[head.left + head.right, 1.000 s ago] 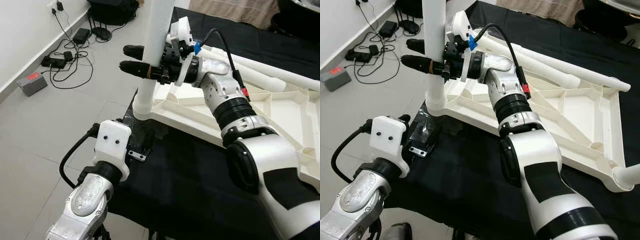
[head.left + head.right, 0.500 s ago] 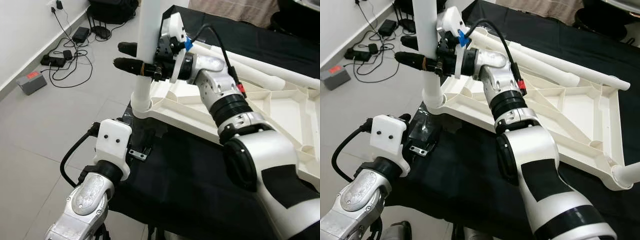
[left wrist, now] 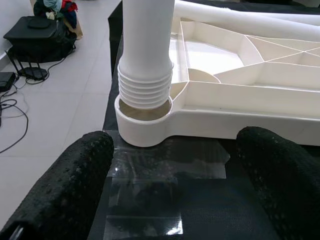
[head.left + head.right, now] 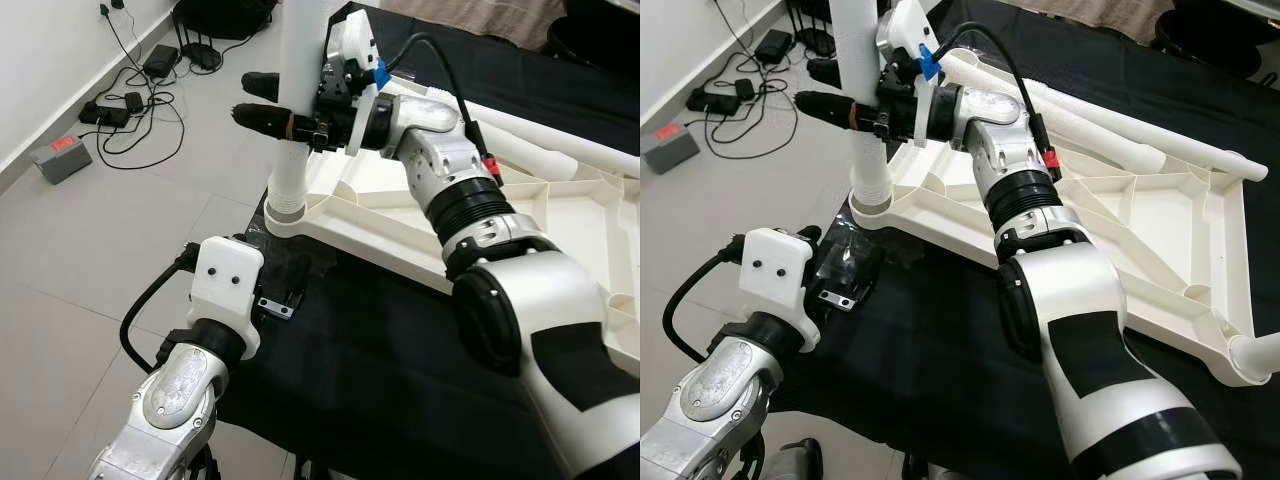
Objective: Building children table
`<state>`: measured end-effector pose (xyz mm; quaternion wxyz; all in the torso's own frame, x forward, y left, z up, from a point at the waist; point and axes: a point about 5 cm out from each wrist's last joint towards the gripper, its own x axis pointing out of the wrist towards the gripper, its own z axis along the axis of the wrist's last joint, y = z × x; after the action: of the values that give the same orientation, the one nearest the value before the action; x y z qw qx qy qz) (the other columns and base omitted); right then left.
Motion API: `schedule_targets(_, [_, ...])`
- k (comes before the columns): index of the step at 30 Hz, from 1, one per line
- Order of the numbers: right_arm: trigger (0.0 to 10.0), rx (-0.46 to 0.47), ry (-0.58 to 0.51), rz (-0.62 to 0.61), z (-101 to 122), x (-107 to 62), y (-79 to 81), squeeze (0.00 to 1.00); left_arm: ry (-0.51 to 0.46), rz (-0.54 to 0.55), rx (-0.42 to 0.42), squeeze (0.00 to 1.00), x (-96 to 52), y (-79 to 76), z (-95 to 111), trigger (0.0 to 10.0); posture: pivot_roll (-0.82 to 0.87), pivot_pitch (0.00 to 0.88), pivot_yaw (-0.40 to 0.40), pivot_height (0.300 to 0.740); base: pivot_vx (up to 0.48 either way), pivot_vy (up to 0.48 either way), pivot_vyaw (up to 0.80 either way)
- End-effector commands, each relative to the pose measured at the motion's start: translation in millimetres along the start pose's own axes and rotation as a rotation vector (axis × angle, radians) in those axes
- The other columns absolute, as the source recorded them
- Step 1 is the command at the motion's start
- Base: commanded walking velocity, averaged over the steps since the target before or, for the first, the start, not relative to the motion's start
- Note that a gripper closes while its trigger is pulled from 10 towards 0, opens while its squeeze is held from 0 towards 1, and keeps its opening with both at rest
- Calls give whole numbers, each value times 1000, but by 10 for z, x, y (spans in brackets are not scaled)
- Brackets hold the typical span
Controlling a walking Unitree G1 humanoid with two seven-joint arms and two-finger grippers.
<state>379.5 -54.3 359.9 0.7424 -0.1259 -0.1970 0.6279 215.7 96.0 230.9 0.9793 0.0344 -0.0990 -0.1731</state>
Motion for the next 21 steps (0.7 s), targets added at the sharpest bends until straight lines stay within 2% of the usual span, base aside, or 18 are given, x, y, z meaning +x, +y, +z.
schedule_targets(1, [10000, 17, 26, 16, -81, -38, 22, 0, 5, 0, -8, 0, -32, -12, 5, 10000, 72, 339, -165, 740, 0, 0, 0])
schedule_targets(9, [10000, 30, 40, 21, -106, -77, 19, 0, 6, 1, -6, 0, -35, -1, 4, 10000, 69, 338, -163, 740, 0, 0, 0])
schedule_targets(21, [10000, 65, 40, 71, -171, -35, 81, 0, 1, 3, -5, 0, -26, 6, 18, 10000, 70, 343, -164, 740, 0, 0, 0])
